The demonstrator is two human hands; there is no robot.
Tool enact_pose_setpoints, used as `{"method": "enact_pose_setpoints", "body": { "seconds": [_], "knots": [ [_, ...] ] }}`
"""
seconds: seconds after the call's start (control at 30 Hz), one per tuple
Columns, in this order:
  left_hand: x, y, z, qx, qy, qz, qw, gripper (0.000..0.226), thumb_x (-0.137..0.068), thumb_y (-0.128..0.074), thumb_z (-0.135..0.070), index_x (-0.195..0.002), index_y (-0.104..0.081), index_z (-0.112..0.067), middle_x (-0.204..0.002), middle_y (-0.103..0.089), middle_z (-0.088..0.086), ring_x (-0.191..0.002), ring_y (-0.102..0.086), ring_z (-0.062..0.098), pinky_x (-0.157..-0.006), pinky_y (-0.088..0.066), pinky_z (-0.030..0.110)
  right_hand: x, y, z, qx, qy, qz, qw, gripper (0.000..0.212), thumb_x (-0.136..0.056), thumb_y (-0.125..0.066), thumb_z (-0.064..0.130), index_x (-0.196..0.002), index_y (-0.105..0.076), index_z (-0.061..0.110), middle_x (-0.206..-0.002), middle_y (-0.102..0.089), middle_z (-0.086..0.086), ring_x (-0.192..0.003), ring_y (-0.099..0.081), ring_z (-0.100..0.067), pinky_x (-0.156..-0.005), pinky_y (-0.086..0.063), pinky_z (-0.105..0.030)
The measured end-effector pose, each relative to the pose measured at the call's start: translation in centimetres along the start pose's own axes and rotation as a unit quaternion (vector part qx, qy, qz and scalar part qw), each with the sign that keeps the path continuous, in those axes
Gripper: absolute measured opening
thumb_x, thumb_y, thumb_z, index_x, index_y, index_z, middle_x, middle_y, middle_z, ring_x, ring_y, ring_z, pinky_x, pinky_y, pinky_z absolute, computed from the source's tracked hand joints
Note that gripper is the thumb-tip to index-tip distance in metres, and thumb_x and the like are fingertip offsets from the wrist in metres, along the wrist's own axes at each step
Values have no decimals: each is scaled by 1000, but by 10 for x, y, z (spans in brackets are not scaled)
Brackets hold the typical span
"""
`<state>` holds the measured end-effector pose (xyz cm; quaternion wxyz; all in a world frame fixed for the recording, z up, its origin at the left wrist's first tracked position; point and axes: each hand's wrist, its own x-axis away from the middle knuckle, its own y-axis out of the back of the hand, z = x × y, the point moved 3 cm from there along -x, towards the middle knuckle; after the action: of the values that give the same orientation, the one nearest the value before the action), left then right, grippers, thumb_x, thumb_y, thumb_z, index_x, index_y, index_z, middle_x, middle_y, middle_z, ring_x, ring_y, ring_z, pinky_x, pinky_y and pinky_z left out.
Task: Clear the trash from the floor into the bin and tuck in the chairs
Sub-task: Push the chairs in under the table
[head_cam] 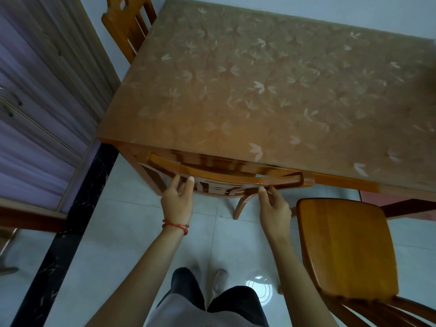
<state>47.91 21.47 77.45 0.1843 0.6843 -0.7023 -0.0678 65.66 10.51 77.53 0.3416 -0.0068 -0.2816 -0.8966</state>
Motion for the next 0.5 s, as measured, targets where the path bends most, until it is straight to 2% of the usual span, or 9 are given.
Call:
{"method": "enact_pose_setpoints", "body": {
  "seconds": [0.03,0.1,0.13,0.2,0.33,0.5],
  "knots": [
    [5,-1,1,-10,0,8,1000,30,-89,-53,-26,-114,-60,-12,-103,-59,-5,-96,-52,9,-78,-39,16,3,2,-2,7,14,9,1000,28,-93,-46,32,-110,-60,16,-89,-64,8,-80,-61,-1,-66,-44,-14],
    [11,-2,7,-43,3,34,998,38,-89,-53,-28,-122,-54,-9,-119,-57,2,-110,-52,16,-89,-41,24,10,7,-6,41,46,26,998,33,-93,-47,31,-120,-56,13,-108,-66,-1,-102,-61,-17,-81,-51,-30],
    [14,-3,9,-68,-6,51,996,41,-89,-52,-28,-125,-51,-8,-126,-55,8,-116,-50,22,-94,-41,30,13,10,-9,68,60,34,995,38,-93,-47,31,-125,-53,11,-118,-63,-6,-111,-57,-21,-90,-50,-37],
    [20,-5,11,-121,-52,88,987,43,-90,-52,-26,-128,-47,-6,-134,-50,15,-123,-45,28,-100,-36,34,19,15,-16,115,82,46,989,45,-93,-48,31,-132,-45,9,-132,-54,-10,-123,-48,-24,-102,-41,-39],
    [37,-10,11,-236,-160,147,947,48,-88,-55,-25,-130,-44,-4,-137,-46,18,-127,-41,32,-102,-34,38,30,29,-31,187,112,54,974,48,-92,-47,34,-134,-42,11,-140,-46,-10,-130,-38,-23,-105,-28,-31],
    [52,-25,8,-339,-289,197,873,52,-84,-51,-35,-122,-51,1,-126,-55,23,-115,-53,40,-95,-41,49,43,48,-44,246,130,8,960,49,-90,-51,35,-130,-47,7,-135,-50,-15,-126,-44,-30,-101,-35,-38]
  ]
}}
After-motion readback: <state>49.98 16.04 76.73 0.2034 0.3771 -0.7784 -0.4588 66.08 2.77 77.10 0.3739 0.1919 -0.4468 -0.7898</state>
